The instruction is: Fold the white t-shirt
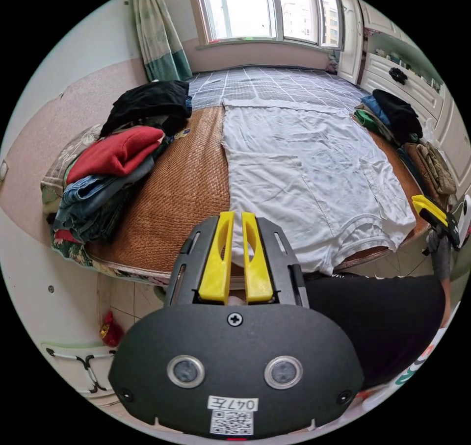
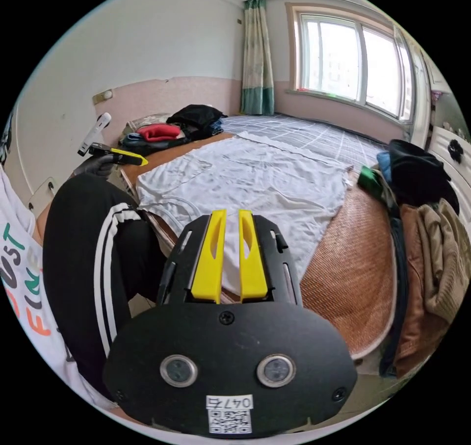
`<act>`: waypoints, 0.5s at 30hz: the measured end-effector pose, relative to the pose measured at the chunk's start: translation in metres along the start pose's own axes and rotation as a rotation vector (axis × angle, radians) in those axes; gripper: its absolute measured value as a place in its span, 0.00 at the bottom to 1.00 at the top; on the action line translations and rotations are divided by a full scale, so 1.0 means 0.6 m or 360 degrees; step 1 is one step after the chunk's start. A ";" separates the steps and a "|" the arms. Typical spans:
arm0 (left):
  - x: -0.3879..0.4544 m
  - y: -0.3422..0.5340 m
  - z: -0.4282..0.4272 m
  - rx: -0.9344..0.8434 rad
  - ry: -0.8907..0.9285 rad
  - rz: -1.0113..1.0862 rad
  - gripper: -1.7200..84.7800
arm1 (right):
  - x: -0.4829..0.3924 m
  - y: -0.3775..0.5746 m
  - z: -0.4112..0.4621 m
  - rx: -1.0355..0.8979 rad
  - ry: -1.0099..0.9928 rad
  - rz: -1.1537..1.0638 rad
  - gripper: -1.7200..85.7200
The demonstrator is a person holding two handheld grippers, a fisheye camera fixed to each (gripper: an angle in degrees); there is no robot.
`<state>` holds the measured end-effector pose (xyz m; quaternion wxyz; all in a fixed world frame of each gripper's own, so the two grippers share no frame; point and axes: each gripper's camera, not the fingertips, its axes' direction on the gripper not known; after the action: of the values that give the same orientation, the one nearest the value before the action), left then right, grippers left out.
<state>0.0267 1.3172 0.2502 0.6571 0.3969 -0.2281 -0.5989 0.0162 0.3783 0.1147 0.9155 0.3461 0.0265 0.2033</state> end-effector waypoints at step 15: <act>-0.069 0.156 0.031 0.0023 0.0395 -0.0210 0.14 | -0.034 0.011 -0.012 0.0065 0.0151 -0.0039 0.04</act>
<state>0.0617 1.3499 0.3426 0.6365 0.4868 -0.1228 -0.5855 -0.0059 0.3792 0.1117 0.9084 0.3543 0.0781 0.2076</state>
